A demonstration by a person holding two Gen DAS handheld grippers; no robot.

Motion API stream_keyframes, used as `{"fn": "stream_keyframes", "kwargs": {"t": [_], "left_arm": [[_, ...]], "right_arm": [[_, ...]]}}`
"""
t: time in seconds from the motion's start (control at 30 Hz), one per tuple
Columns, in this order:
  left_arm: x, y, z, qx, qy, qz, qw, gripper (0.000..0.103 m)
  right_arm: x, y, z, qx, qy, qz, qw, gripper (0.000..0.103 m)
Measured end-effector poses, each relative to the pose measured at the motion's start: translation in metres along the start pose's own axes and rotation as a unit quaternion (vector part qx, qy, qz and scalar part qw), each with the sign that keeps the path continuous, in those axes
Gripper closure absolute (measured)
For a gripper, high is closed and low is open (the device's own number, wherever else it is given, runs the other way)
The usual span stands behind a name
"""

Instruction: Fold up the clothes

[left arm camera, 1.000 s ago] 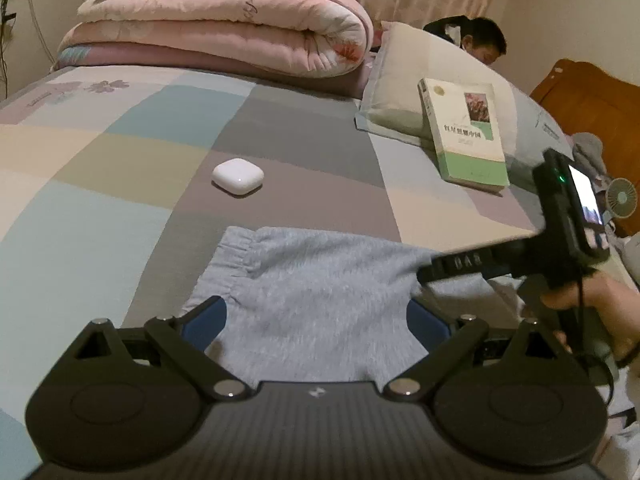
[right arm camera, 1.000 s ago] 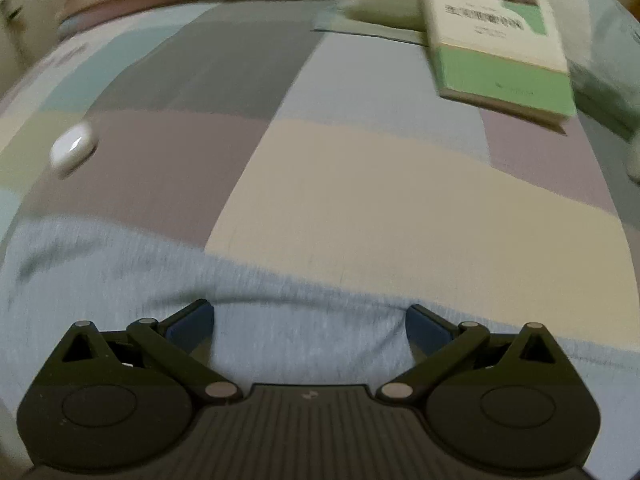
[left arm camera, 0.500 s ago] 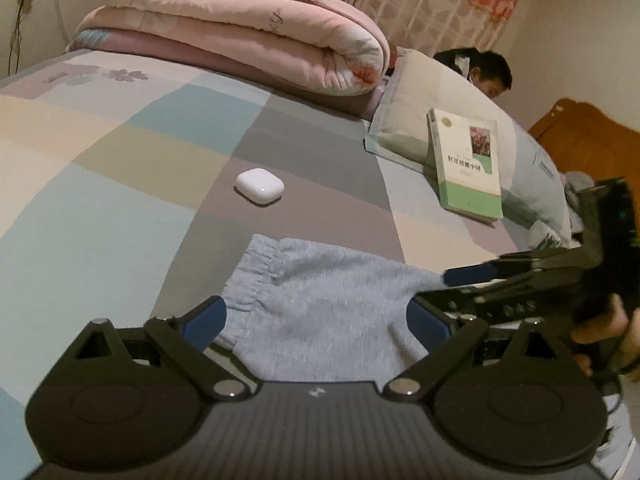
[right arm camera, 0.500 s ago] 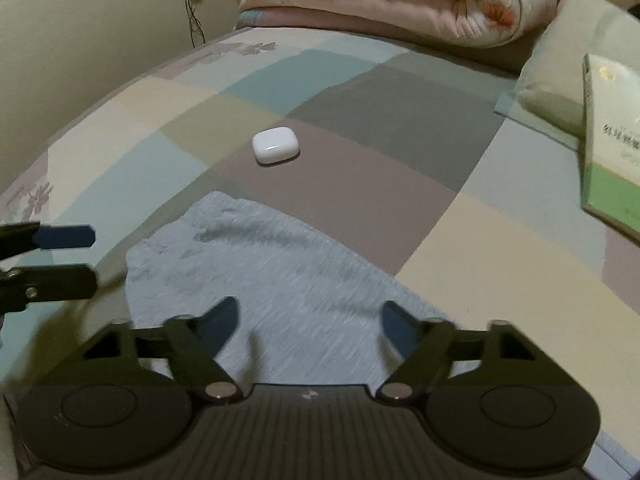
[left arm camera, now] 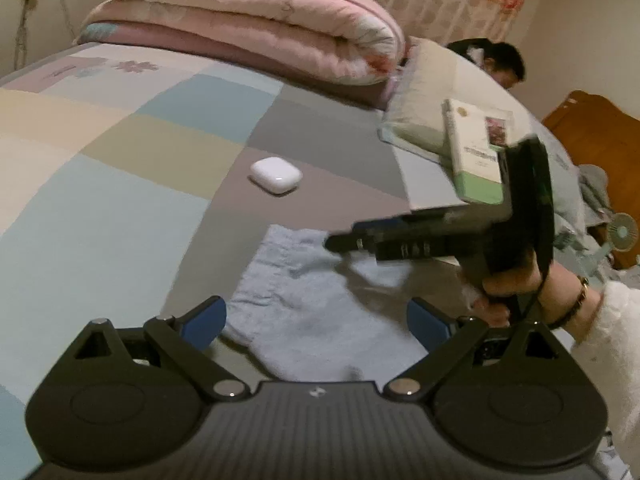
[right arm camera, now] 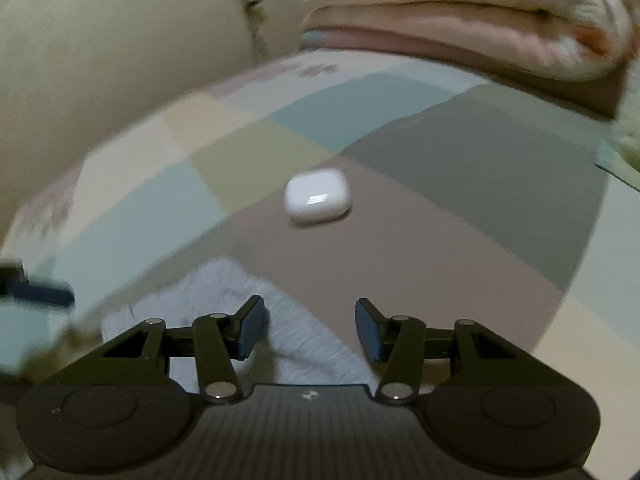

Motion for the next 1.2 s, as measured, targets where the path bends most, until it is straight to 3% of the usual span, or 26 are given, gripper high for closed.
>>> {"fn": "stream_keyframes", "kwargs": {"t": [0.27,0.3,0.37,0.5,0.77,0.83,0.97,1.0,1.1,1.2], "left_arm": [[0.003,0.006,-0.016,0.011,0.024,0.010,0.9996,0.007],[0.003,0.006,-0.015,0.009,0.023,0.009,0.9997,0.007],[0.002,0.005,-0.013,0.009,0.019,0.007,0.9997,0.007],[0.003,0.004,-0.015,0.015,0.022,0.007,0.9996,0.007],[0.004,0.007,-0.012,0.010,0.022,0.015,0.9996,0.007],[0.004,0.007,-0.012,0.010,0.023,0.015,0.9996,0.007],[0.006,0.010,-0.013,0.013,0.028,0.020,0.9993,0.007],[0.007,0.011,-0.013,0.013,0.030,0.022,0.9992,0.007],[0.009,0.017,-0.015,0.010,0.035,0.030,0.9989,0.007],[0.010,0.020,-0.015,0.008,0.037,0.033,0.9987,0.007]], "right_arm": [[-0.004,-0.003,-0.021,-0.031,0.104,-0.005,0.994,0.045],[-0.005,-0.005,-0.025,-0.032,0.113,-0.004,0.993,0.050],[-0.007,-0.005,-0.035,-0.024,0.131,-0.002,0.991,0.073],[-0.005,-0.001,-0.039,-0.035,0.144,-0.003,0.989,0.095],[0.023,0.009,-0.027,-0.102,0.125,0.054,0.985,0.097],[0.023,0.005,-0.022,-0.104,0.116,0.042,0.987,0.096],[0.021,0.009,-0.026,-0.111,0.114,0.027,0.987,0.088],[0.022,0.011,-0.029,-0.110,0.113,0.025,0.987,0.080],[0.023,0.023,-0.047,-0.060,0.103,0.025,0.993,0.079],[0.015,0.022,-0.072,-0.006,0.121,-0.004,0.993,0.079]]}}
Point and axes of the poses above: each gripper's, at about its wrist camera, not at the fingertips, and y roughly against the way its jaws point, z to its right, x to its top, the point moved 7 cm from there along -y, roughly the way its jaws point, and after that the axes turned 4 degrees about z, right-handed, at the moved point
